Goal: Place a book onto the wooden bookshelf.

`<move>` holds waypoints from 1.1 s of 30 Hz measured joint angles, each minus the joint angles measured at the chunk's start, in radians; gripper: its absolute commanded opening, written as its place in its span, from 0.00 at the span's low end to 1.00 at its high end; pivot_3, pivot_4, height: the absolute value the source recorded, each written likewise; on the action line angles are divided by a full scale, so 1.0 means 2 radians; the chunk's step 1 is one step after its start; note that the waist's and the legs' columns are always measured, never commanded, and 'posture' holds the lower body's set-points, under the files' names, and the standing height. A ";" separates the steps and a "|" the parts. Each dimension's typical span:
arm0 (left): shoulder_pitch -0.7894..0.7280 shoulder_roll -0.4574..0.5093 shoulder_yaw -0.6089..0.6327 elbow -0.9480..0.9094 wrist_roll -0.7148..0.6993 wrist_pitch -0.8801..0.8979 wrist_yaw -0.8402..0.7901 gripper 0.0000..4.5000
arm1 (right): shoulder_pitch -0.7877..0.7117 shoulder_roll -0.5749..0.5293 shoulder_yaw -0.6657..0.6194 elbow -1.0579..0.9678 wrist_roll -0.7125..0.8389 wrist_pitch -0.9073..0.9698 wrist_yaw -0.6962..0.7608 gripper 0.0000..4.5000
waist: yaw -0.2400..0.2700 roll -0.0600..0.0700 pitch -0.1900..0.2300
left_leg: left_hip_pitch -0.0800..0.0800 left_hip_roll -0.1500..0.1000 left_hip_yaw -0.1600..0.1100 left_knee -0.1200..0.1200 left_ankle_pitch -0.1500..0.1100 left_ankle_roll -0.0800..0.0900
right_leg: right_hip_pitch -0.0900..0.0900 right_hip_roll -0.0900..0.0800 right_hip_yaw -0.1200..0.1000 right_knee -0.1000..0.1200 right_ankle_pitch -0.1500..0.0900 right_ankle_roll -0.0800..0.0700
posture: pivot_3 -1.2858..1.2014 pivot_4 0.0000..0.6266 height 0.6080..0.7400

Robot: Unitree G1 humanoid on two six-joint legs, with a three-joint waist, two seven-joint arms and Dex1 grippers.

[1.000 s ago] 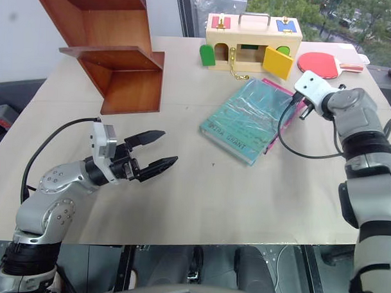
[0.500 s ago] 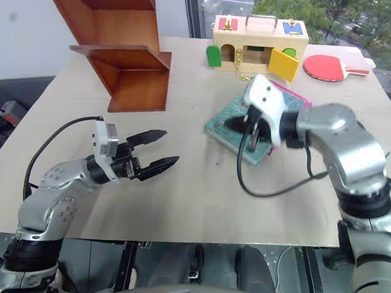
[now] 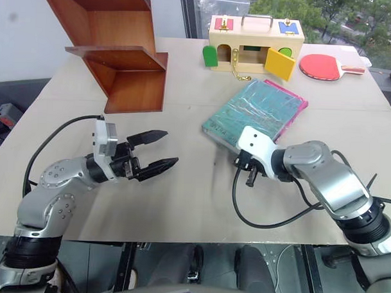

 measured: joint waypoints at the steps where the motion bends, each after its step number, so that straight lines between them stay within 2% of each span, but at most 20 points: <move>1: 0.000 0.004 0.001 0.001 -0.003 0.000 -0.007 1.00 | 0.001 -0.005 0.000 0.002 0.000 -0.003 0.001 0.01 | 0.000 0.000 0.000 | 0.000 0.000 0.000 0.000 0.000 0.000 | 0.000 0.000 0.000 0.000 0.000 0.000 | 0.52 0.24 1.00; 4: 0.000 0.013 0.002 0.001 -0.008 0.000 -0.023 1.00 | 0.007 -0.020 -0.001 0.007 -0.002 -0.011 0.006 0.01 | 0.000 0.000 0.000 | 0.000 0.000 0.000 0.000 0.000 0.000 | 0.000 0.000 0.000 0.000 0.000 0.000 | 0.52 0.24 1.00; 10: -0.012 0.022 0.003 0.008 -0.018 0.001 -0.045 1.00 | 0.031 -0.082 -0.020 0.061 -0.023 -0.045 0.011 0.01 | 0.000 0.000 0.000 | 0.000 0.000 0.000 0.000 0.000 0.000 | 0.000 0.000 0.000 0.000 0.000 0.000 | 0.52 0.24 1.00; 16: -0.022 0.023 0.003 0.021 -0.018 0.001 -0.047 1.00 | 0.039 -0.102 -0.046 0.099 -0.039 -0.068 0.012 0.01 | -0.002 0.000 0.000 | 0.000 0.000 0.000 0.000 0.000 0.000 | 0.000 0.000 0.000 0.000 0.000 0.000 | 0.52 0.24 1.00; 19: -0.033 0.023 0.003 0.027 -0.018 0.002 -0.043 1.00 | 0.048 -0.103 -0.079 0.085 -0.016 -0.059 0.023 0.01 | -0.001 0.000 0.000 | 0.000 0.000 0.000 0.000 0.000 0.000 | 0.000 0.000 0.000 0.000 0.000 0.000 | 0.52 0.24 1.00; 22: -0.035 0.021 0.003 0.039 -0.018 0.005 -0.036 1.00 | 0.031 -0.054 -0.131 -0.006 0.075 0.002 0.029 0.01 | -0.007 0.000 0.000 | 0.000 0.001 0.000 0.000 0.000 0.001 | 0.000 0.001 0.001 0.000 0.000 0.000 | 0.52 0.24 1.00; 25: -0.036 0.016 0.003 0.046 -0.018 0.007 -0.031 1.00 | -0.016 0.002 -0.126 -0.050 0.104 0.035 -0.002 0.01 | -0.007 0.000 0.000 | 0.000 0.001 0.000 0.000 -0.001 0.002 | 0.000 0.001 0.001 0.001 0.000 0.000 | 0.52 0.24 1.00; 27: -0.033 0.016 0.005 0.055 -0.017 0.007 -0.031 1.00 | -0.052 0.042 -0.105 -0.035 0.087 0.047 -0.047 0.01 | -0.006 0.000 0.000 | 0.001 0.001 0.000 0.000 -0.001 0.001 | 0.000 0.001 0.001 0.002 0.000 0.000 | 0.52 0.24 1.00; 31: -0.026 0.018 0.008 0.072 -0.008 0.000 -0.034 1.00 | -0.124 0.135 -0.033 0.055 0.019 0.047 -0.139 0.01 | -0.005 0.000 0.000 | 0.000 0.000 0.000 0.001 0.001 -0.001 | -0.001 0.001 0.000 0.002 0.000 0.000 | 0.52 0.24 1.00; 33: -0.023 0.019 0.010 0.077 -0.005 -0.002 -0.034 1.00 | -0.138 0.155 -0.013 0.080 0.003 0.044 -0.154 0.01 | -0.005 0.000 0.000 | 0.000 0.000 0.000 0.001 0.001 -0.001 | -0.001 0.001 0.000 0.002 0.000 0.000 | 0.52 0.24 1.00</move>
